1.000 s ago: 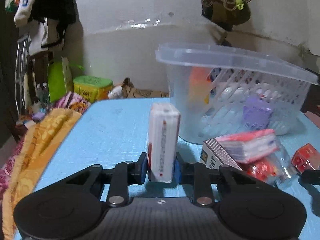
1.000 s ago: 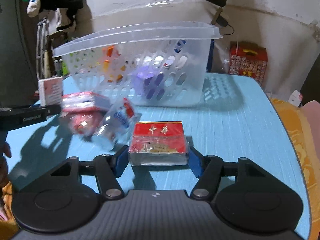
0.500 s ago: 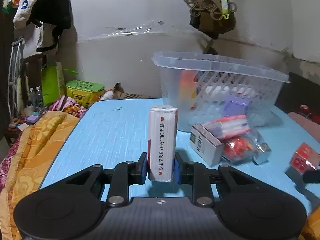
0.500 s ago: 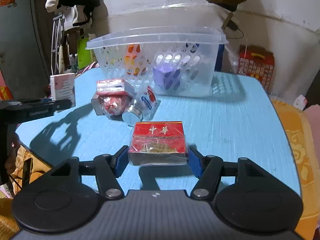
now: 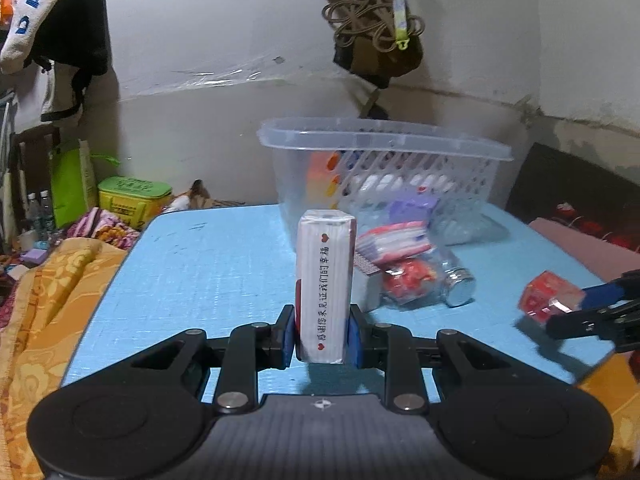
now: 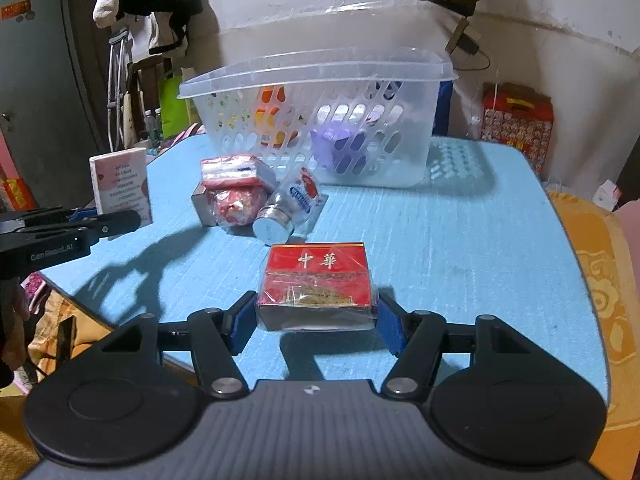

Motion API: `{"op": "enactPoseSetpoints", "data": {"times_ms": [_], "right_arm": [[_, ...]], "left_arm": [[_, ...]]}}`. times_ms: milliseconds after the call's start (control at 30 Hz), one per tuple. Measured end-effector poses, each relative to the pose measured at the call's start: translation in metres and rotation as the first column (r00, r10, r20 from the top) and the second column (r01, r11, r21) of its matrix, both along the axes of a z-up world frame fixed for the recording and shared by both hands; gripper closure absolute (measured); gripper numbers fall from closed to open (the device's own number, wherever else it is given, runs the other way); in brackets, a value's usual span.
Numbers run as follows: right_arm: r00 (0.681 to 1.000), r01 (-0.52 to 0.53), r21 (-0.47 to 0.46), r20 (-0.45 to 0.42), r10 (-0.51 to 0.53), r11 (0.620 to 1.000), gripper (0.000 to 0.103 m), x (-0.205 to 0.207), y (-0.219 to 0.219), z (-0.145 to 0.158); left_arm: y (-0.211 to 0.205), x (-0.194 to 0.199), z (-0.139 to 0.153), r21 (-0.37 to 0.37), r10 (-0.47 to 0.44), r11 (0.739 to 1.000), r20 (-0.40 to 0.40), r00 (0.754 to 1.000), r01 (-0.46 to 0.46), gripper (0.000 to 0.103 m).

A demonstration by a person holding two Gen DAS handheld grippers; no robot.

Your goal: Organize objects

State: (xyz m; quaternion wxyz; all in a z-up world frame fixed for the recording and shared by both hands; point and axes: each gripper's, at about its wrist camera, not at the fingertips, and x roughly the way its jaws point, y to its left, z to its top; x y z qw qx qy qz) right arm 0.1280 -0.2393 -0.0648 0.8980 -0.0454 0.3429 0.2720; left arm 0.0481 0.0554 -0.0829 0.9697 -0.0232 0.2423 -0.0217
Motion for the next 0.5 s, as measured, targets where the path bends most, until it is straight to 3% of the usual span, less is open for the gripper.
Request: {"op": "enactPoseSetpoints", "data": {"times_ms": [500], "right_arm": [[0.999, -0.007, 0.072, 0.038, 0.004, 0.997, 0.038, 0.001, -0.026, 0.007]], "left_arm": [[-0.032, -0.005, 0.009, 0.039, -0.085, 0.996, 0.054, 0.995, 0.083, 0.073]]}}
